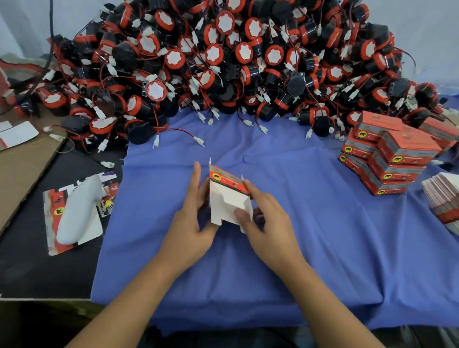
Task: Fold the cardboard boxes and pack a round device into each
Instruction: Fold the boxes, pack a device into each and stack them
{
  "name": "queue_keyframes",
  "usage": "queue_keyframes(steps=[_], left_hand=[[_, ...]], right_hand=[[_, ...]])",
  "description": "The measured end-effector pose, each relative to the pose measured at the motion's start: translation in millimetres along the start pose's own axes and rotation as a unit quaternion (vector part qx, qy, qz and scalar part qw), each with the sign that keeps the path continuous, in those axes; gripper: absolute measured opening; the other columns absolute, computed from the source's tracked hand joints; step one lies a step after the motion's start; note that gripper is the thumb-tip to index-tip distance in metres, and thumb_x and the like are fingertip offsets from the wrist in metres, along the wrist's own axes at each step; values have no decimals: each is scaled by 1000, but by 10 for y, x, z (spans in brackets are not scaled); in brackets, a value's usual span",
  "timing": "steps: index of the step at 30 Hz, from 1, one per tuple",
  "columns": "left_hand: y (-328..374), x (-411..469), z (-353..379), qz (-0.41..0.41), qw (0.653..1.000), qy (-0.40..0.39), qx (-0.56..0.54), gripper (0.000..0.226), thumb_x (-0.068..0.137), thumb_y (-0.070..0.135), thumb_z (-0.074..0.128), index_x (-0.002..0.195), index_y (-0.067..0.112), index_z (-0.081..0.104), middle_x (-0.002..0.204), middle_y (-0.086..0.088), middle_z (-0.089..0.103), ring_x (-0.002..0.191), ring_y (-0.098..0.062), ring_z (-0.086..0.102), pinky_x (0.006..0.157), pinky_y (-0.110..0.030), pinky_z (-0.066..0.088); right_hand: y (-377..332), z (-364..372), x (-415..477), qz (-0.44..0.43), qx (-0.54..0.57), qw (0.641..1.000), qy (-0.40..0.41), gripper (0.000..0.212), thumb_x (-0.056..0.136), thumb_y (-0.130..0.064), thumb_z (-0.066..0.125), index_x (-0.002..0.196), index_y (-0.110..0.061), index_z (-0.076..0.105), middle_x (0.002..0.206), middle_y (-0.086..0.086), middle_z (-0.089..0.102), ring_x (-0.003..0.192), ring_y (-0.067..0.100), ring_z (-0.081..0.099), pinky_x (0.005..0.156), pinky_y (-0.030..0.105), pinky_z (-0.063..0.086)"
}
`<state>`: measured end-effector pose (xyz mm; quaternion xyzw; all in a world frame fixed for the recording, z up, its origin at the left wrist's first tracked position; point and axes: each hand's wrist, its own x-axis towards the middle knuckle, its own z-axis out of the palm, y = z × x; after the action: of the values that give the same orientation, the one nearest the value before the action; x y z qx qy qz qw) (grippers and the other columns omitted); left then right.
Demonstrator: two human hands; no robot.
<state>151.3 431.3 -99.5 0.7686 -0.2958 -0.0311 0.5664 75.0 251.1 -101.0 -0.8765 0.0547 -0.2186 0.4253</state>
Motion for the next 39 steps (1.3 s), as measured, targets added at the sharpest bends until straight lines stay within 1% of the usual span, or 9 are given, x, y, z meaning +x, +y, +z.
queue_keyframes(steps=[4, 9, 13, 16, 18, 21, 25, 31, 39], left_hand=[[49, 7, 23, 23, 1000, 9, 3, 85, 95, 18, 67, 159, 50, 21, 136, 24, 60, 120, -4, 63, 91, -14, 51], [74, -4, 35, 20, 1000, 23, 6, 67, 91, 47, 70, 151, 46, 41, 120, 10, 65, 111, -16, 65, 90, -26, 54], [121, -18, 13, 13, 999, 47, -12, 58, 86, 60, 67, 140, 55, 46, 111, 8, 66, 102, -21, 67, 87, -36, 56], [147, -21, -3, 16, 998, 57, -10, 55, 87, 58, 67, 139, 54, 48, 116, 7, 62, 105, -24, 65, 90, -44, 56], [167, -37, -9, 11, 997, 70, -15, 53, 86, 59, 67, 136, 56, 48, 126, 11, 58, 116, -22, 60, 93, -42, 55], [194, -64, -16, 18, 998, 60, -19, 58, 85, 64, 68, 137, 48, 48, 144, 12, 54, 139, -22, 47, 105, -43, 49], [230, -94, -23, 11, 998, 20, -66, 51, 86, 69, 66, 126, 43, 47, 136, 10, 62, 135, -21, 54, 110, -48, 45], [223, -100, -22, 9, 998, 15, -55, 60, 87, 77, 57, 134, 43, 44, 105, 5, 71, 106, -26, 66, 94, -54, 51], [215, -82, -12, 24, 999, -1, -42, 39, 93, 62, 59, 126, 42, 56, 123, 10, 69, 113, -22, 66, 89, -47, 56]], right_hand=[[-87, -63, -17, 68, 123, 988, 61, 51, 98, -55, 55, 148, -45, 49, 113, -24, 58, 95, 5, 64, 78, 16, 52], [-119, -170, -73, 53, 178, 982, 34, 68, 98, -59, 41, 156, -24, 41, 151, -28, 44, 139, -7, 41, 113, 20, 35], [-122, -167, -92, 25, 175, 984, 9, 83, 96, -73, 42, 159, -19, 33, 129, -15, 59, 114, 4, 59, 99, 15, 43], [-137, -173, -94, 9, 194, 981, 1, 93, 91, -78, 47, 158, -15, 35, 134, 5, 60, 105, 32, 64, 95, 46, 54], [-142, -164, -94, 5, 189, 982, 9, 87, 91, -74, 54, 156, -20, 38, 137, 4, 60, 101, 30, 68, 93, 51, 55], [-142, -142, -98, 16, 169, 984, 51, 70, 90, -72, 58, 148, -33, 47, 105, -2, 70, 89, 27, 70, 84, 52, 58], [-162, -141, -93, 13, 161, 981, 105, 47, 91, -74, 57, 122, -39, 61, 77, -1, 64, 70, 26, 63, 67, 57, 54], [-224, -162, -78, 27, 163, 979, 121, 38, 92, -75, 53, 100, -40, 67, 79, 4, 63, 71, 32, 56, 62, 48, 51], [-297, -192, -69, 32, 201, 976, 74, 15, 95, -59, 58, 90, -45, 62, 79, -17, 62, 71, 5, 56, 63, 21, 45]])
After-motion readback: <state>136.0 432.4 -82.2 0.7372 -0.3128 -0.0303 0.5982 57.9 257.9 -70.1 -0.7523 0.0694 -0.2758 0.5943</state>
